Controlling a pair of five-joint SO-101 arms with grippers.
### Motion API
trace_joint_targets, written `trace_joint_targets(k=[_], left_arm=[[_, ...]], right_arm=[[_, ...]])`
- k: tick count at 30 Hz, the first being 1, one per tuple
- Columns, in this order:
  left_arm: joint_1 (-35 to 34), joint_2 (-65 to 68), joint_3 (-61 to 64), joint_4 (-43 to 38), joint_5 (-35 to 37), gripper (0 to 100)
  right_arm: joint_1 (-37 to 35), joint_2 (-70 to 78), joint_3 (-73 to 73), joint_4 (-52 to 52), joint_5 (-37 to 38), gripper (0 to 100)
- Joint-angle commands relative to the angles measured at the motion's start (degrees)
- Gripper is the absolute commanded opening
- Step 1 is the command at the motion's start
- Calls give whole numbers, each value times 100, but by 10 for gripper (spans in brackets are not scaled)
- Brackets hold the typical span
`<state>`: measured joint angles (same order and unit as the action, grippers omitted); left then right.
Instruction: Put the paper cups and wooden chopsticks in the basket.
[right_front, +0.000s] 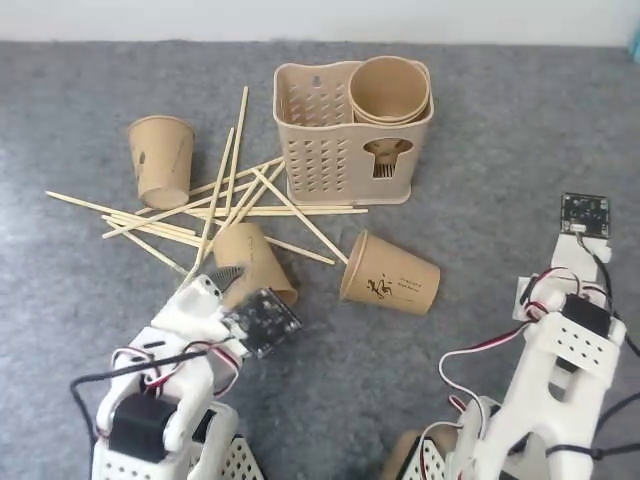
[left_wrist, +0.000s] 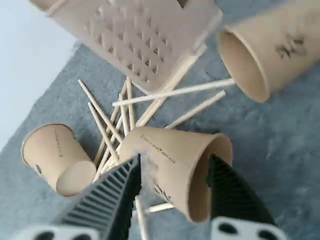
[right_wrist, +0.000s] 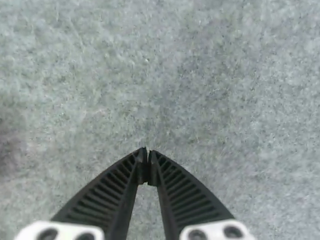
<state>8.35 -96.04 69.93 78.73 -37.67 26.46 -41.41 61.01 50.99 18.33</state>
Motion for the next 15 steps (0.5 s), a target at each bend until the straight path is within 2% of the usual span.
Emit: trace_joint_targets(k=[1, 12, 15], left_arm=[[-149, -97, 101, -123, -527, 222], [-193, -703, 2149, -1662, -571, 209], [-343, -809, 2642, -2453, -536, 183]], right_arm=[[40, -180, -44, -92, 79, 8], [31, -180, -44, -171, 70, 8], [31, -180, -44, -233, 44, 8]])
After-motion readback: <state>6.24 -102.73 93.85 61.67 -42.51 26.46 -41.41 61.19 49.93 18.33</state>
